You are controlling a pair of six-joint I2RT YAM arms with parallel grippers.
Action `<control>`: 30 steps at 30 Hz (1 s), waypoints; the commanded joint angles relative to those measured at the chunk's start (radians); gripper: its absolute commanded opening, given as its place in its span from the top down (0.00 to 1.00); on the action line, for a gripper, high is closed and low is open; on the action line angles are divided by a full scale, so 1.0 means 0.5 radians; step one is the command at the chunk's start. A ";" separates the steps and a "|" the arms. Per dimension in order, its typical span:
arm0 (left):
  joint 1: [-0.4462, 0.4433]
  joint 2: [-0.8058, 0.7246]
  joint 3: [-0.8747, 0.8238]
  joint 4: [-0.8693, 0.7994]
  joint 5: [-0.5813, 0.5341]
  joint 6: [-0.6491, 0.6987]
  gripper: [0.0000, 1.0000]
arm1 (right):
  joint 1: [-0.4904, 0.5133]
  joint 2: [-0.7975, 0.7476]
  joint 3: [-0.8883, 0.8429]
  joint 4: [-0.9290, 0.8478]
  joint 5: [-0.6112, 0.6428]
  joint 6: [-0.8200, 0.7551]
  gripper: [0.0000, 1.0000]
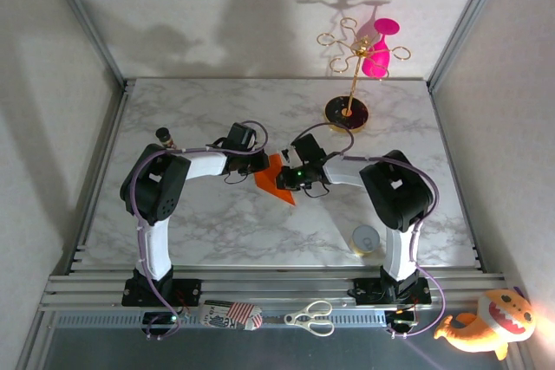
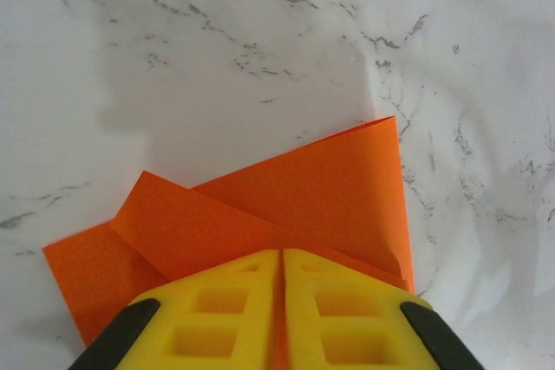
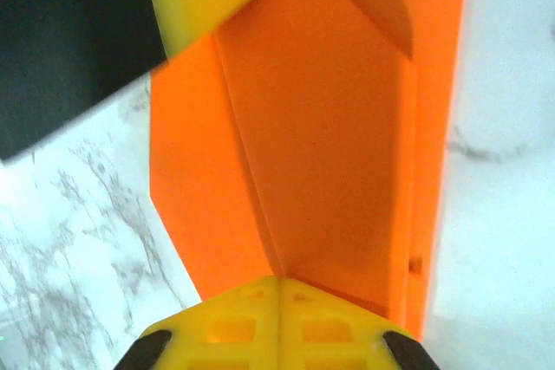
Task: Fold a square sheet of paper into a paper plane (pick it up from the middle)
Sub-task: Fourth fold the wing at the center of the table.
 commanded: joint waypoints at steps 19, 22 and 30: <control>0.020 0.114 -0.002 -0.200 -0.122 -0.003 0.86 | -0.019 -0.453 -0.609 -0.206 0.028 0.032 0.98; 0.021 0.092 0.028 -0.150 -0.023 -0.035 0.83 | -0.016 -0.531 -0.565 -0.093 0.029 0.055 0.98; 0.037 -0.274 0.099 0.018 0.107 -0.268 0.63 | -0.016 -0.707 -0.458 0.374 0.219 0.260 0.74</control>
